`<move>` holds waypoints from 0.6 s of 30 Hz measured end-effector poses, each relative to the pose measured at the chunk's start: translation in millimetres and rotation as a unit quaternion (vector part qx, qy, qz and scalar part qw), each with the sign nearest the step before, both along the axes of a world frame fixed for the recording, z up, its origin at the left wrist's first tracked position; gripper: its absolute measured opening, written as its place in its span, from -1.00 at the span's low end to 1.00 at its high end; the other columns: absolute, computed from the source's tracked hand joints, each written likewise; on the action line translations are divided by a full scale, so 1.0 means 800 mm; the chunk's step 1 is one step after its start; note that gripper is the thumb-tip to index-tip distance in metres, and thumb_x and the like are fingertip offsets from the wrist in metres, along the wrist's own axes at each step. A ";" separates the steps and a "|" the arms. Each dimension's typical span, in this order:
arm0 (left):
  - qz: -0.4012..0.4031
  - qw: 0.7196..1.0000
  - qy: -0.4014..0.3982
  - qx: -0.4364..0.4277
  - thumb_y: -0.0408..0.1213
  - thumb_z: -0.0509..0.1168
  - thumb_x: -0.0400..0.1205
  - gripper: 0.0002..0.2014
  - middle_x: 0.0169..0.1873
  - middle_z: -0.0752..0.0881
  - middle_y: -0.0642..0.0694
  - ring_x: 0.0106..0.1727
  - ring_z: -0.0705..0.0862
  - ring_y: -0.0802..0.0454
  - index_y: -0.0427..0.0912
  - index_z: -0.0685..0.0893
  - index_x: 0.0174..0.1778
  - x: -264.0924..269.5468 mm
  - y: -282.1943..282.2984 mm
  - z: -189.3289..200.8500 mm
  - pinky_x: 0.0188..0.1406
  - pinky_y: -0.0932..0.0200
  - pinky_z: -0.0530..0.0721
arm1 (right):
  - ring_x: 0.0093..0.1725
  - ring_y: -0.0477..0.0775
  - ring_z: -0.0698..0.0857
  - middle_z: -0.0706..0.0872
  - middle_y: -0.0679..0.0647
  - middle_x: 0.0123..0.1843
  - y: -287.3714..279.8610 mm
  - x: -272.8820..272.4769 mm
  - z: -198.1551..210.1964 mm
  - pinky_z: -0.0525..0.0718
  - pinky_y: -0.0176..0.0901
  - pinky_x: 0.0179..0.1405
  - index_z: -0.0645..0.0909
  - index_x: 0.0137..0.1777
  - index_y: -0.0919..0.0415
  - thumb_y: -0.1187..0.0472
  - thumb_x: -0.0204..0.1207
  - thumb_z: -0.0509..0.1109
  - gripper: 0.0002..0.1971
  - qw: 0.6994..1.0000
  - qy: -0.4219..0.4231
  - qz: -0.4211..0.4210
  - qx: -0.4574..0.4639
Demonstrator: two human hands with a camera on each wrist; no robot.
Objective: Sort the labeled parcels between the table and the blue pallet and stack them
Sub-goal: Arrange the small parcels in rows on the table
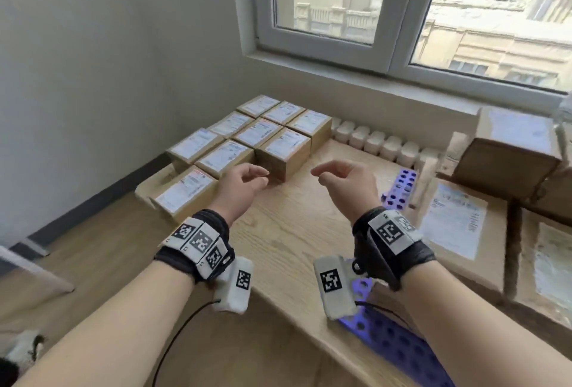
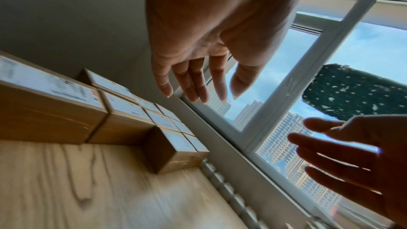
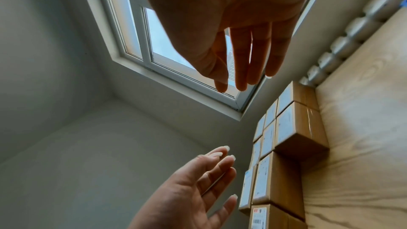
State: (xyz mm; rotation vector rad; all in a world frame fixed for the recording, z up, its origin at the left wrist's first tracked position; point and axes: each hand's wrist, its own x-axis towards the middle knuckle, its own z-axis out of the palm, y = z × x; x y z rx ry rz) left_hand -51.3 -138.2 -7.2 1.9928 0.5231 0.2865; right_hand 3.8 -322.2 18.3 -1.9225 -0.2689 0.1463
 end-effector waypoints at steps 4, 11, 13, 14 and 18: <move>0.005 1.000 0.026 -0.004 -0.25 0.31 0.64 -0.86 -0.03 0.71 -0.02 0.05 0.65 0.06 -0.08 0.73 0.06 -0.016 0.087 -0.016 0.04 0.17 0.61 | 0.02 -0.09 0.70 0.80 -0.07 -0.06 0.091 -0.004 -0.022 0.70 -0.03 0.16 0.74 -0.29 -0.10 0.31 0.44 0.33 -0.72 0.999 0.035 -0.003 0.003; 0.017 0.997 0.069 -0.022 -0.24 0.31 0.64 -0.85 0.04 0.71 0.00 0.01 0.60 0.16 -0.05 0.72 0.09 -0.022 0.186 -0.054 -0.11 0.27 0.52 | 0.03 -0.01 0.72 0.80 -0.04 -0.10 0.194 0.001 -0.064 0.69 0.08 0.22 0.74 -0.31 -0.07 0.31 0.45 0.32 -0.72 0.994 0.106 0.005 -0.009; 0.028 0.996 0.078 -0.040 -0.23 0.31 0.64 -0.84 0.05 0.70 0.01 0.08 0.62 0.12 -0.03 0.72 0.09 -0.017 0.207 -0.064 0.03 0.19 0.56 | 0.03 -0.01 0.72 0.80 -0.03 -0.10 0.215 0.010 -0.080 0.69 0.06 0.22 0.74 -0.31 -0.05 0.29 0.46 0.33 -0.74 0.992 0.129 0.007 -0.015; 0.030 0.995 0.083 -0.047 -0.22 0.30 0.64 -0.84 0.06 0.70 0.00 0.12 0.63 0.08 -0.03 0.71 0.11 -0.013 0.217 -0.068 0.10 0.14 0.58 | 0.02 0.00 0.73 0.81 -0.03 -0.12 0.224 0.016 -0.088 0.69 0.07 0.21 0.75 -0.32 -0.04 0.29 0.45 0.33 -0.75 0.990 0.139 0.008 -0.019; 0.045 0.992 0.108 -0.043 -0.22 0.33 0.61 -0.86 0.05 0.72 -0.02 0.13 0.66 0.03 -0.01 0.72 0.05 0.006 0.261 -0.080 0.22 0.02 0.64 | -0.06 0.02 0.74 0.81 0.04 -0.14 0.259 0.045 -0.122 0.72 0.07 0.18 0.75 -0.30 0.01 0.27 0.48 0.37 -0.79 0.983 0.182 0.014 -0.025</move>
